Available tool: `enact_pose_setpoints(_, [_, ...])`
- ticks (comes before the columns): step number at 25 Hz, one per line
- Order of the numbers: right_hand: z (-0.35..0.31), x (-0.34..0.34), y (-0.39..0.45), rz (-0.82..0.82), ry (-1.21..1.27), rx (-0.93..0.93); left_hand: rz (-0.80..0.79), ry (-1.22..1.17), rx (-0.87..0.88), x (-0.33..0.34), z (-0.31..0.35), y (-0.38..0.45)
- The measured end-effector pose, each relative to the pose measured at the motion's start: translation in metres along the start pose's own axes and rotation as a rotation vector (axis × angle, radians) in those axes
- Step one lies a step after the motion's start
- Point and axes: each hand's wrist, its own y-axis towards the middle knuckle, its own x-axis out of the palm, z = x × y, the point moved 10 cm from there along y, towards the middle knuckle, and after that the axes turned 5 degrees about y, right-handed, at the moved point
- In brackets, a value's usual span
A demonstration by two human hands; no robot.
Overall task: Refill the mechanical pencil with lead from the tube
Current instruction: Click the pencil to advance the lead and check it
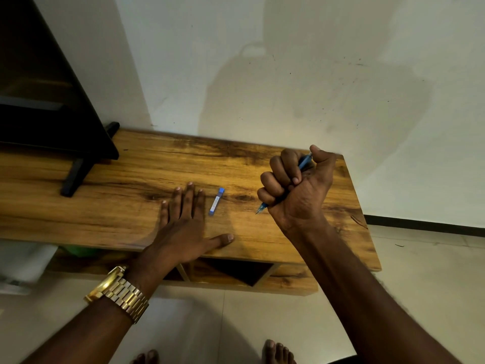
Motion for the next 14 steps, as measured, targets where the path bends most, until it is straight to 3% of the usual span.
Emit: enact_pose_setpoints(14, [0.0049, -0.0005, -0.0011, 0.004, 0.01, -0.003, 0.008, 0.013, -0.008, 0.0036, -0.0033, 0.0006])
